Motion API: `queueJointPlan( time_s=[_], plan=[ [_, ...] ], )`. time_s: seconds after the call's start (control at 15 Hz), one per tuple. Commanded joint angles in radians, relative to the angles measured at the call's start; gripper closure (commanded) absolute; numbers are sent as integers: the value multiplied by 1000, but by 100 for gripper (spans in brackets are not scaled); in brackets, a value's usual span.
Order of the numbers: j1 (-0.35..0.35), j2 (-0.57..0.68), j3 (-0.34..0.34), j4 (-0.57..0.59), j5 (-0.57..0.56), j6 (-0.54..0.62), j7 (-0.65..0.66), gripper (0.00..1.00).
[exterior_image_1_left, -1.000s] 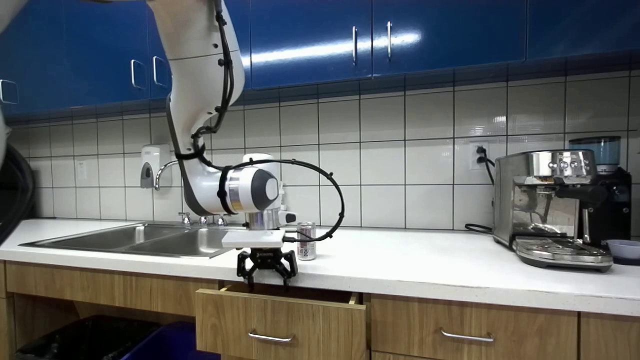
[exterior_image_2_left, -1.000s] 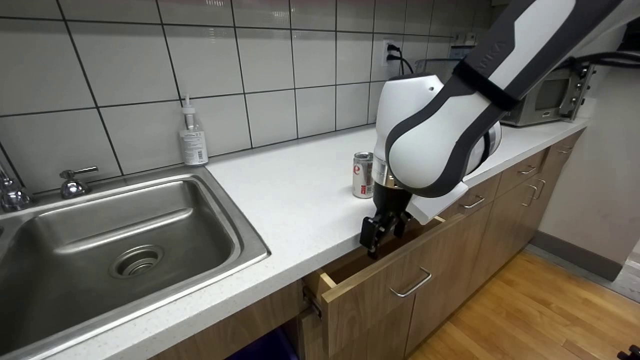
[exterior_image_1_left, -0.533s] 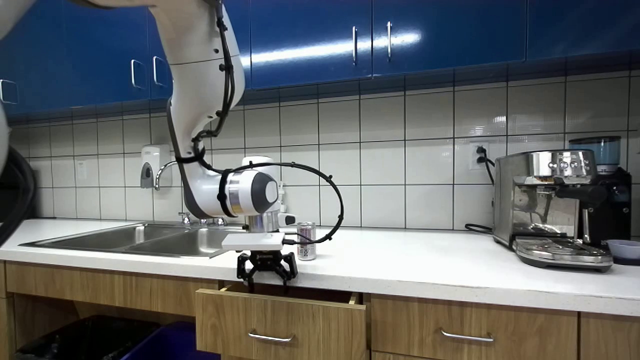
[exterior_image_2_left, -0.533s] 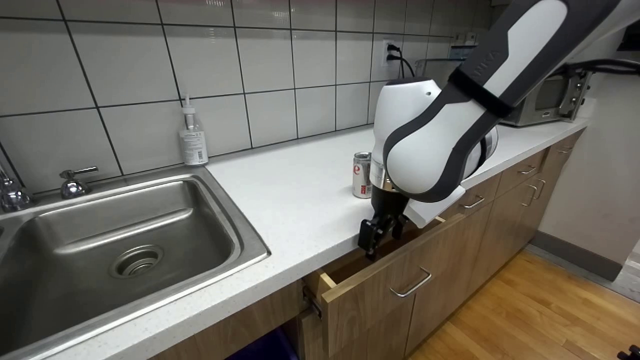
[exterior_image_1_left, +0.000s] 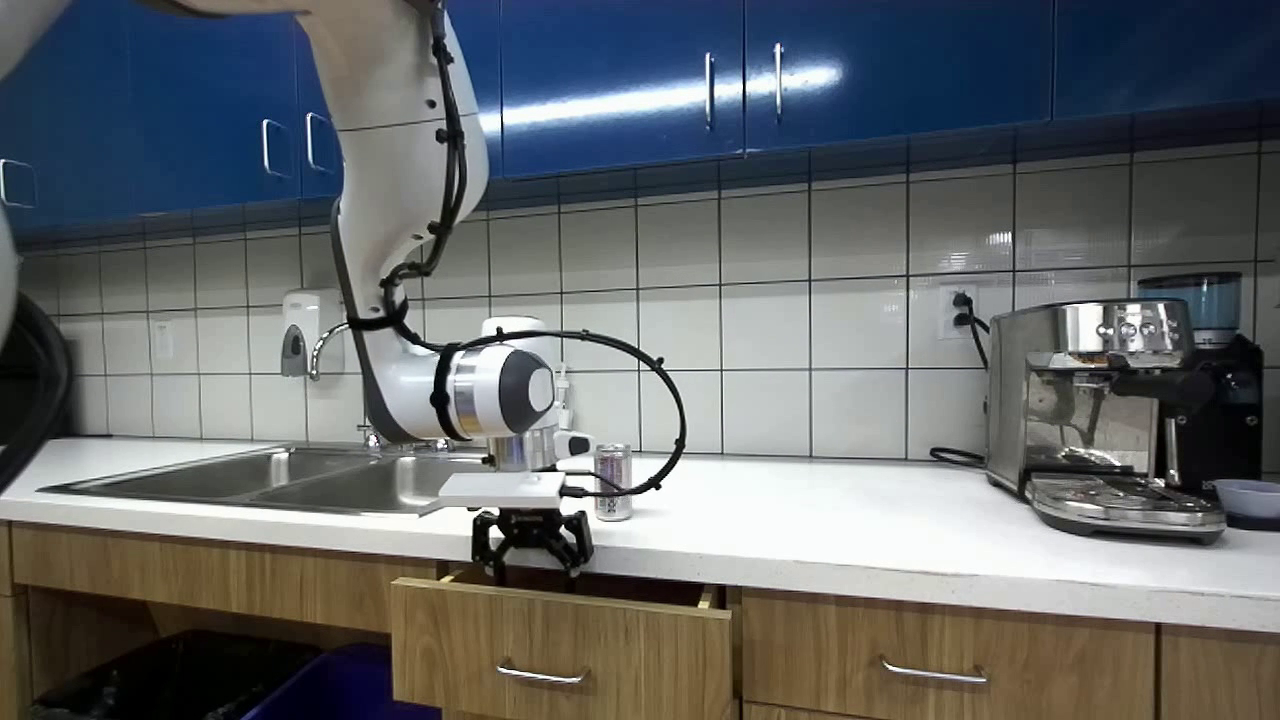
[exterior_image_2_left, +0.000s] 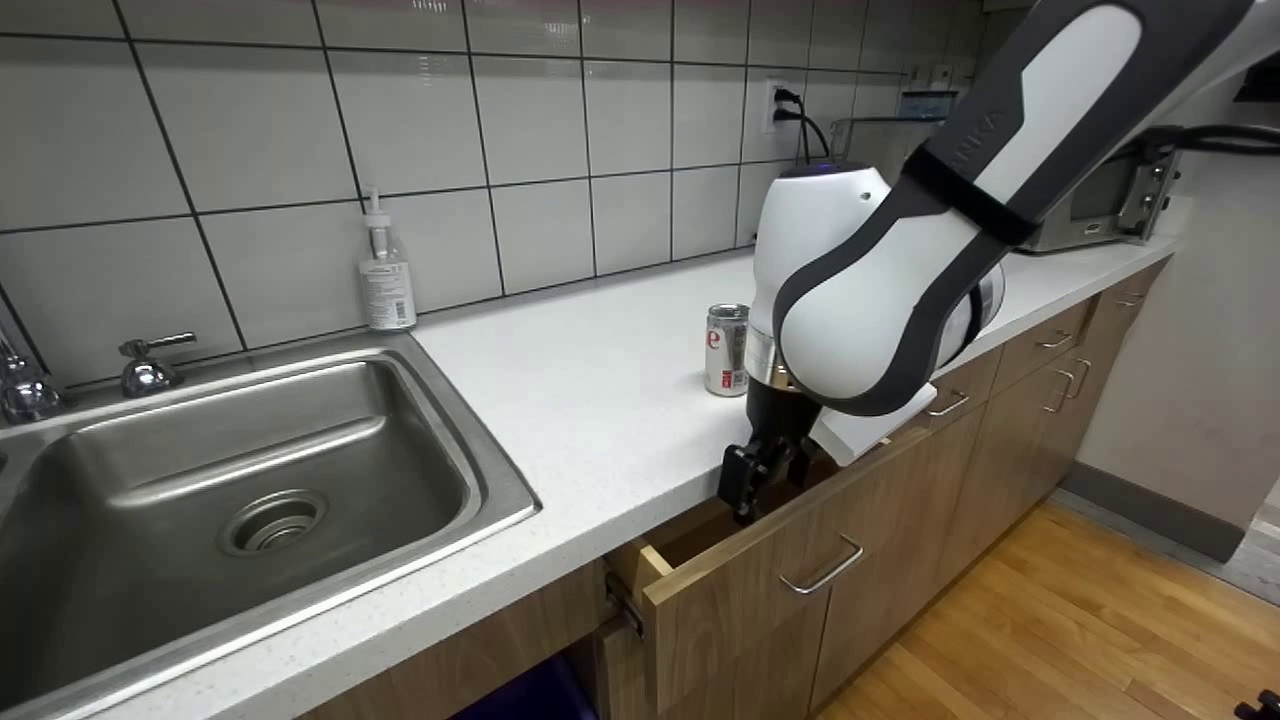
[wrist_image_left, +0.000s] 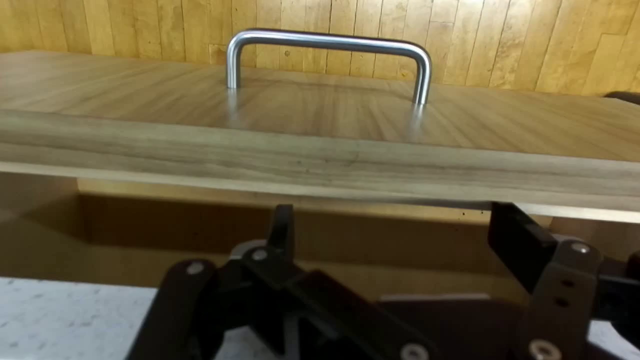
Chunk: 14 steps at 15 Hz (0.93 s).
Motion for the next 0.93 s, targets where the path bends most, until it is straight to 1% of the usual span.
queueJointPlan(
  time_s=[0.0, 0.27, 0.6, 0.87],
  plan=[
    [7, -30, -2, -44, 12, 28, 28, 0],
    [11, -44, -6, -62, 11, 38, 43, 0],
    [-15, -52, 24, -69, 66, -8, 19, 0],
    [-17, -60, 25, -78, 96, -17, 20, 0]
  ],
)
